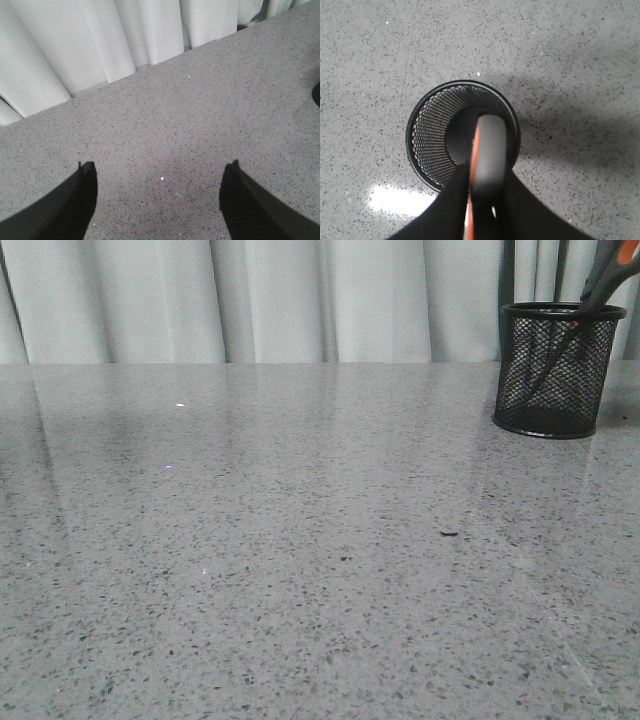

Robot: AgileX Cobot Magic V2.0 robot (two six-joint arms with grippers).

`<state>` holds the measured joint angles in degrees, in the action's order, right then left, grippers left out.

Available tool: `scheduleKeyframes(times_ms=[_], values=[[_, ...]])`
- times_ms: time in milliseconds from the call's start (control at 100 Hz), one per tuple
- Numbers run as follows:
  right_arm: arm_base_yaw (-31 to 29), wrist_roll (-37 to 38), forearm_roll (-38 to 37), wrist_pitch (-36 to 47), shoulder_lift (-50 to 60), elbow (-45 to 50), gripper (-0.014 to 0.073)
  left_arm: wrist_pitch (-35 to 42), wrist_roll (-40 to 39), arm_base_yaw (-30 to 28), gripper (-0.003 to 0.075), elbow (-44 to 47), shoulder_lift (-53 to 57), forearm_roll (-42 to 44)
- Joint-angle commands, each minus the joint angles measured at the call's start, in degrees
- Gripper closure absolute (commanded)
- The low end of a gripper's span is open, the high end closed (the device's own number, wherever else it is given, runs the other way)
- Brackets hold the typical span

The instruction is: Put scissors into bucket

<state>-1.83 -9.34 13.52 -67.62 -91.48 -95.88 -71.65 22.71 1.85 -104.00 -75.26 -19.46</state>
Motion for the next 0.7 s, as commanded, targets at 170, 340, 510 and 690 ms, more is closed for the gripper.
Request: scheduleKeyframes(times_ms=[170,340,510,690], values=[[-0.55,-0.34,-1.91,2.72,3.47,-2.59,0.0253,3.74,-0.53,-0.15,0.0249,-1.91,1.39,-1.48],[-1.55,-0.34,-4.94,2.95,6.22,-5.39,0.0254,3.89,-0.41,-0.15,0.0272,-1.91,1.39,-1.07],[-1.91,-0.34,-4.53,5.81,10.53,-6.23,0.0255,4.41,1.24,-0.15,0.0474,-1.91,1.39,-0.92],[-1.91,-0.39,3.28,8.42,14.26,-6.11,0.0340,5.96,1.95,-0.15,0.0741,-1.91,1.39,-0.92]])
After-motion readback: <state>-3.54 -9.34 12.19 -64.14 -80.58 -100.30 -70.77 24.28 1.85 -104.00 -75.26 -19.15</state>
